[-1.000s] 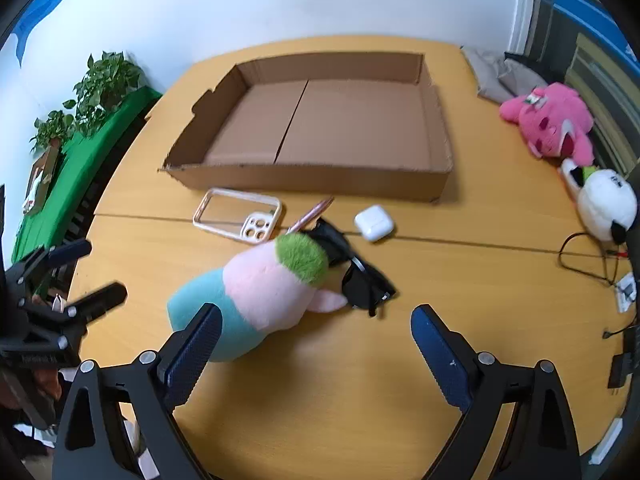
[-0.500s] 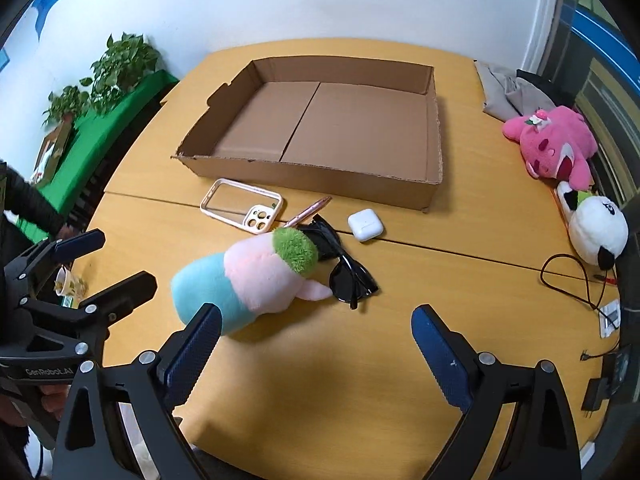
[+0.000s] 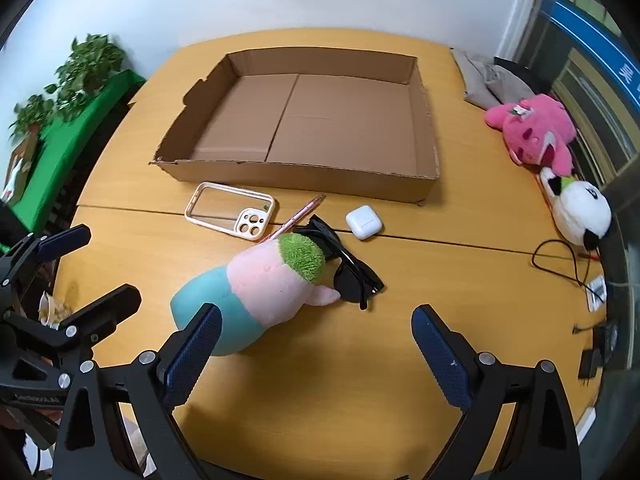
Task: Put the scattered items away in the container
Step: 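Move both grippers toward the teal-and-pink plush pig on the table, then close the right gripper on the plush pig's head while the left gripper grips its body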
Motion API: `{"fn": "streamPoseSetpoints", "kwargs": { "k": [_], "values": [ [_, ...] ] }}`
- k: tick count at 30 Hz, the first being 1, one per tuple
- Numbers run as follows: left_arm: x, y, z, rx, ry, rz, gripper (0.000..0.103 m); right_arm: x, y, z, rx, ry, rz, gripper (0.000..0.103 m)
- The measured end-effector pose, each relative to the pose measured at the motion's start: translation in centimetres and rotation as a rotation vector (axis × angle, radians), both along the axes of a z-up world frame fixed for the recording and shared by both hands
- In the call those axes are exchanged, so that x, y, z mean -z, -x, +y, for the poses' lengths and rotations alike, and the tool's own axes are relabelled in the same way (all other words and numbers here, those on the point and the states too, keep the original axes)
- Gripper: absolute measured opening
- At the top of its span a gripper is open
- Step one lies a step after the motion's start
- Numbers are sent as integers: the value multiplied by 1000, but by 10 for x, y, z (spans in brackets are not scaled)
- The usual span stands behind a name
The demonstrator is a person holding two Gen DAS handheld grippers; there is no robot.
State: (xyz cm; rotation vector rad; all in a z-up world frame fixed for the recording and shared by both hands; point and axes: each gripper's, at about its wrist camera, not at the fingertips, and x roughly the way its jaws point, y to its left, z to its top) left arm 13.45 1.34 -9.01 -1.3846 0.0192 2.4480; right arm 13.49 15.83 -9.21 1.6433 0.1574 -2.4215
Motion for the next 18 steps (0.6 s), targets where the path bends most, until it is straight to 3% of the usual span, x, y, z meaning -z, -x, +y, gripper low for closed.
{"fn": "streamPoseSetpoints", "kwargs": {
  "k": [6,13,18],
  "values": [
    [16,2,-7,57,-30,-36,102,8,-5,-7,59,12,-41,98],
    [56,-1,-3,156,-70,-81,102,37,8,7,171,169,-153,98],
    [88,5,5,161,-58,-118,102,74,33,-2,209,285,-233,98]
  ]
}}
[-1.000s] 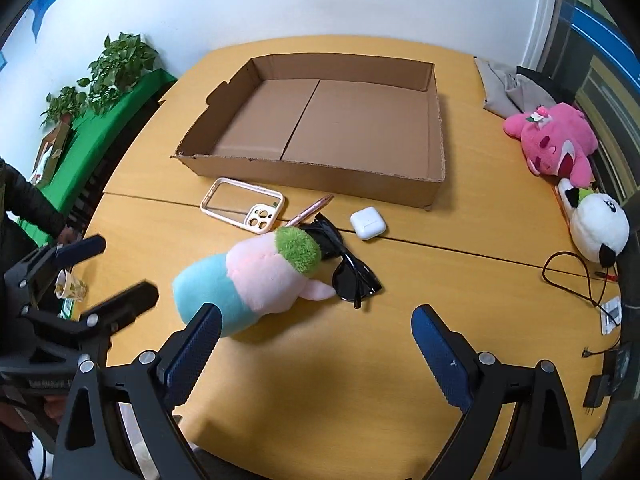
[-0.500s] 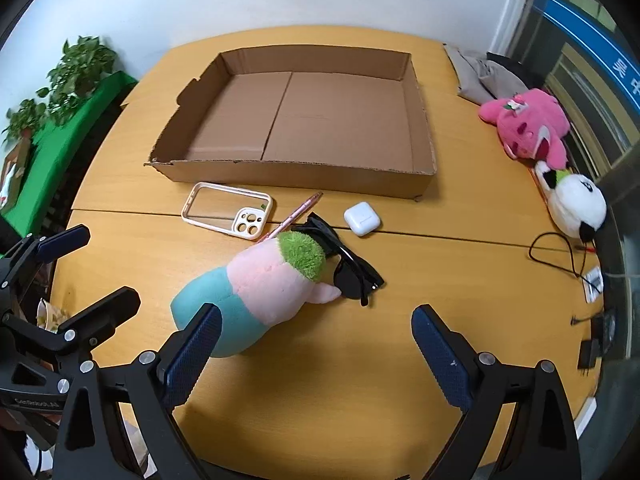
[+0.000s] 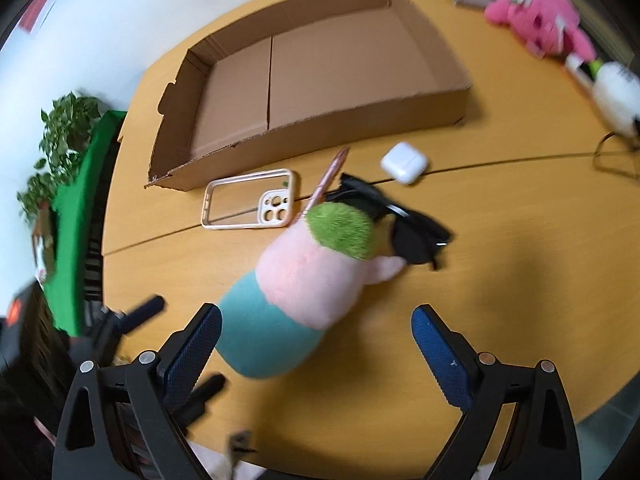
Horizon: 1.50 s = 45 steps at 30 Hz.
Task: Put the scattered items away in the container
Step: 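Close the right gripper on the plush pig's head while the left gripper grips its body, then carry the plush pig with both grippers over the cardboard box and lower it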
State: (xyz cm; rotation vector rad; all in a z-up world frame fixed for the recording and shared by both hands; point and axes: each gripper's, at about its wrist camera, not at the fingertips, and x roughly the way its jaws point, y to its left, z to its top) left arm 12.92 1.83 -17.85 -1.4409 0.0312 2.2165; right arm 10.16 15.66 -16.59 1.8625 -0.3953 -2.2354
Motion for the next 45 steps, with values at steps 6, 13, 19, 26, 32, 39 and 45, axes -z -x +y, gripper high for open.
{"fn": "streamPoseSetpoints", "kwargs": {
  "k": [6,13,19,26,32,39,45],
  "values": [
    [30,5,17,0,-6,-56,102,47,23,-9,22,-28,-58,98],
    [56,6,33,-25,82,-69,95,76,35,-15,3,-7,-95,95],
    [58,-1,28,-63,82,-82,84,79,37,-32,-75,32,-77,74],
    [14,-21,24,-98,67,-38,73,37,23,-38,-147,43,18,60],
    [-76,-21,26,-135,63,113,73,-58,24,-35,-173,90,186,58],
    [-173,40,12,-203,55,249,73,-165,70,-54,-229,113,364,58],
    [-210,107,-12,-291,48,316,73,-212,144,-98,-314,88,436,58]
  ]
}}
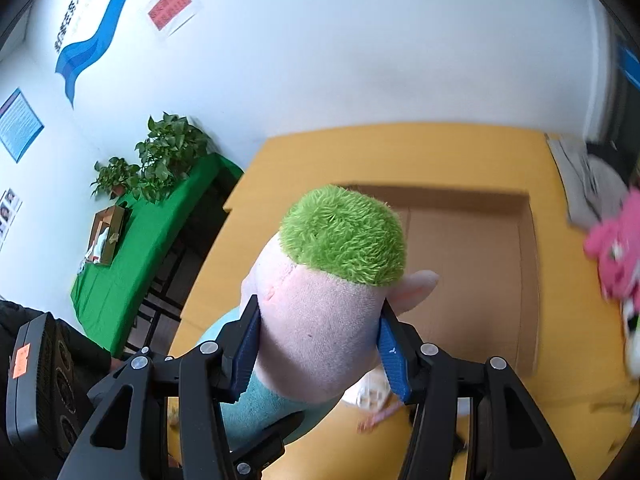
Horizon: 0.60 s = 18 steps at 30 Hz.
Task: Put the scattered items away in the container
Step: 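Carry the plush pig with both grippers over the cardboard box and lower it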
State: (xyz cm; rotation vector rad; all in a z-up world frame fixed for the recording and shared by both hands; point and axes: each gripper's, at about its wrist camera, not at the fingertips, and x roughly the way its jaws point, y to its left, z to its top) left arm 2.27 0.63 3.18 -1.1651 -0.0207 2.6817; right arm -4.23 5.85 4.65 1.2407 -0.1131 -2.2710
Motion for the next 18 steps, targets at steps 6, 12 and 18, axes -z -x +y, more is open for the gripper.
{"fn": "streamPoseSetpoints", "kwargs": {
  "k": [6,12,18],
  "values": [
    [14,72,-23,-84,-27,-38,73,8,81,-38,-55,-40,-15,58],
    [59,129,-40,-127,-44,-128,73,63,156,-66,-91,-71,-97,58],
    [125,181,-62,-169,-36,-222,73,137,218,-87,-124,-79,-178,58]
  ]
}}
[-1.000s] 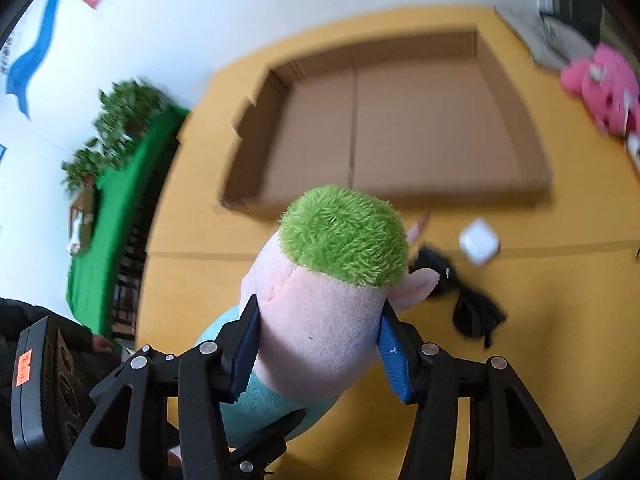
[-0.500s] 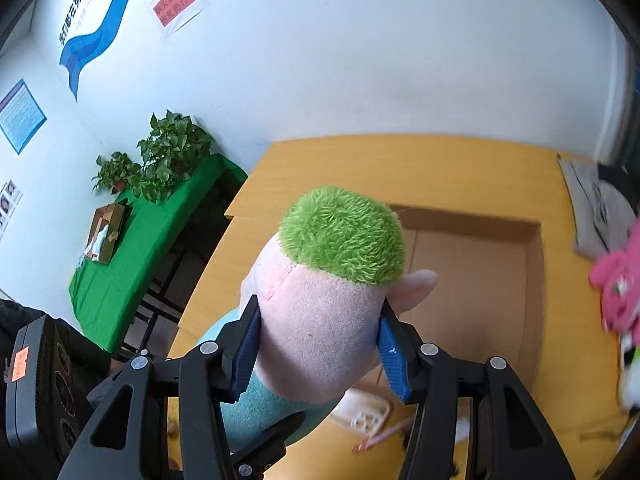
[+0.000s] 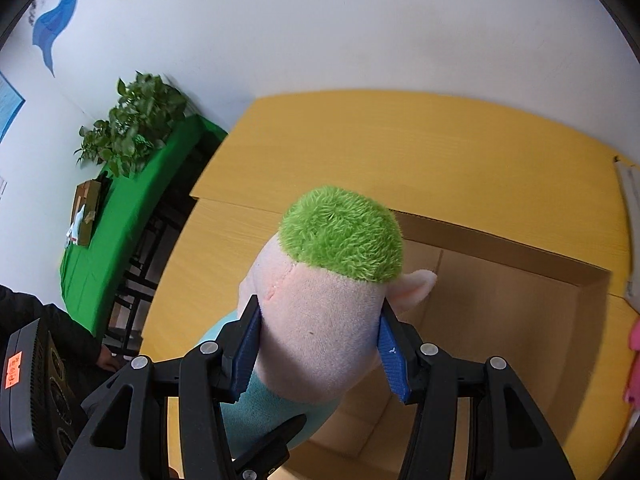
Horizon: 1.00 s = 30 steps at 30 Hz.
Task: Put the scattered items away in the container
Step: 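Carry the plush pig with both grippers over the cardboard box and lower it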
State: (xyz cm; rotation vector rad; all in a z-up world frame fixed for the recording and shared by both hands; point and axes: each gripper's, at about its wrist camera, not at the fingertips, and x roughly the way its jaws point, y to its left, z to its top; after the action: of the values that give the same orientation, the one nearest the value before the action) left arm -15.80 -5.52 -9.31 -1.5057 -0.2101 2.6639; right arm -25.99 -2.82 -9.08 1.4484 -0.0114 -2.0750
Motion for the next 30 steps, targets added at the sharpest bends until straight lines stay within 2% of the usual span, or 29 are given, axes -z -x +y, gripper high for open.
{"fn": "streamPoseSetpoints", "kwargs": {
  "k": [9,13,15,19,22,24,26,28,29,30],
  "values": [
    [82,53,-20,-121,-5,-131,73,108,72,-38,-89,-11,-96,58],
    [107,63,-23,-182,-3,-175,74,141,93,-52,-150,-12,-125,58],
    [109,66,-24,-209,-9,-172,75,153,100,-56,-165,4,-127,59],
    [107,70,-23,-232,2,-187,79,158,112,-57,-152,55,-135,61],
    [105,66,-25,-228,-8,-207,85,157,110,-53,-158,63,-120,67],
    [102,61,-25,-221,-11,-212,87,154,108,-52,-149,77,-120,78],
    [93,53,-22,-205,22,-210,87,145,105,-45,-131,92,-104,80],
    [78,43,-20,-194,63,-184,87,129,102,-39,-113,101,-77,87],
    [68,35,-20,-193,75,-169,88,118,99,-34,-101,111,-64,96],
    [60,28,-20,-195,79,-155,88,108,97,-30,-91,115,-54,98]
  ]
}}
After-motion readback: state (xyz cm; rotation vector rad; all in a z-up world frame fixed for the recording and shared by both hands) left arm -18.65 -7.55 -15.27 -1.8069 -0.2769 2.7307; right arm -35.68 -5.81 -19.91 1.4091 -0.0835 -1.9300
